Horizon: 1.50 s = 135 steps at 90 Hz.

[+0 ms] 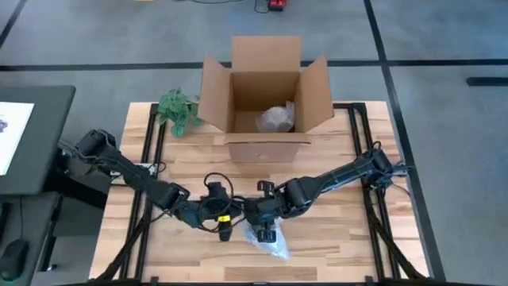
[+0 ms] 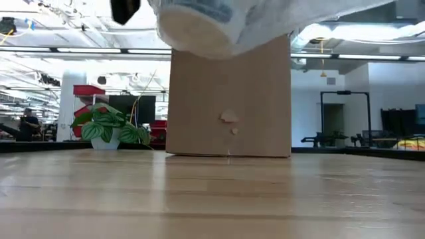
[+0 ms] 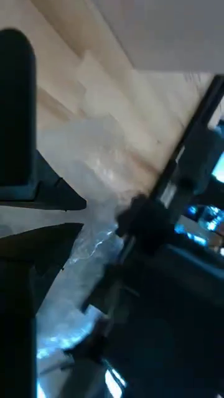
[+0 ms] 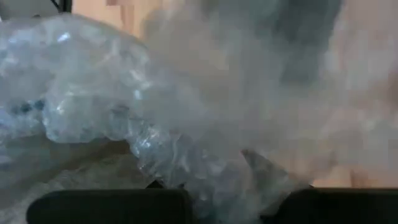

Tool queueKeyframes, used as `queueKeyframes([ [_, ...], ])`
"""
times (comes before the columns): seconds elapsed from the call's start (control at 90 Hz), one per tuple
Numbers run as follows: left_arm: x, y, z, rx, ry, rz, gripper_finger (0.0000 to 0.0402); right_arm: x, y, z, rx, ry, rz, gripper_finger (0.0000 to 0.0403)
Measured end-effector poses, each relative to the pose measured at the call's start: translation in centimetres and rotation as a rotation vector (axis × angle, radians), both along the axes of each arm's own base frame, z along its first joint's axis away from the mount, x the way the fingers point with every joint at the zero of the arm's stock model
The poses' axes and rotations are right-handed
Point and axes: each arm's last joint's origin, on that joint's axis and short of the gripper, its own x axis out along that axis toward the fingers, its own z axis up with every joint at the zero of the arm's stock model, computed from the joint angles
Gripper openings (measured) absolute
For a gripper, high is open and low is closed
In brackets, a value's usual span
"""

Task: Wrap mug
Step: Wrap the blue mug with bubble wrap

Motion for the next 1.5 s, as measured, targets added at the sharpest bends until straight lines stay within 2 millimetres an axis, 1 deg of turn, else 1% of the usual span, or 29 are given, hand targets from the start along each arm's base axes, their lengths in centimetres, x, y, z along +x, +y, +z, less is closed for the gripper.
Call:
queueKeyframes([
  [0.156,1.8,-0.8,-1.5,-0.056,-0.038,-0.061,0.0031,-0.1,0.3,0.1,0.016,0.0,0.029,0.0035],
  [0.311,2.4,-0.8,-2.1,-0.062,-0.048,-0.063,0.002,-0.4,0.5,0.1,-0.001,0.019,0.037,0.0035],
  [0.411,1.9,-0.6,-1.9,-0.026,-0.006,-0.079,0.0005,-0.4,0.5,0.0,-0.013,0.025,0.028,0.0035],
  [0.478,1.4,-0.3,-1.8,0.008,0.042,-0.083,0.0002,-0.5,0.5,-0.9,-0.023,0.03,0.012,0.0035],
  [0.656,-0.5,0.9,-2.3,0.067,0.25,-0.069,0.0,-0.7,0.2,-4.1,-0.052,0.087,0.007,0.0035],
  [0.778,-1.2,1.3,-2.9,0.105,0.341,-0.056,0.0,-0.4,-0.1,-5.2,-0.024,0.077,0.018,0.0035],
  [0.944,-1.3,1.3,-3.0,0.13,0.353,-0.066,0.0,0.2,-0.9,-5.2,-0.032,0.044,0.064,0.0035],
  [1.078,-1.2,2.0,-3.5,0.165,0.359,-0.05,0.0,0.7,-1.7,-5.2,-0.073,0.024,0.126,0.0035],
  [1.244,-1.5,2.9,-5.2,0.189,0.383,-0.037,0.0,1.1,-2.2,-5.0,-0.098,-0.002,0.199,0.0035],
  [1.456,-1.7,4.1,-7.2,0.16,0.317,-0.001,0.0,1.2,-2.2,-5.0,-0.108,-0.022,0.249,0.0036],
  [1.5,-1.8,4.4,-7.6,0.156,0.321,0.009,0.0,1.5,-2.2,-5.5,-0.103,-0.013,0.259,0.0036],
])
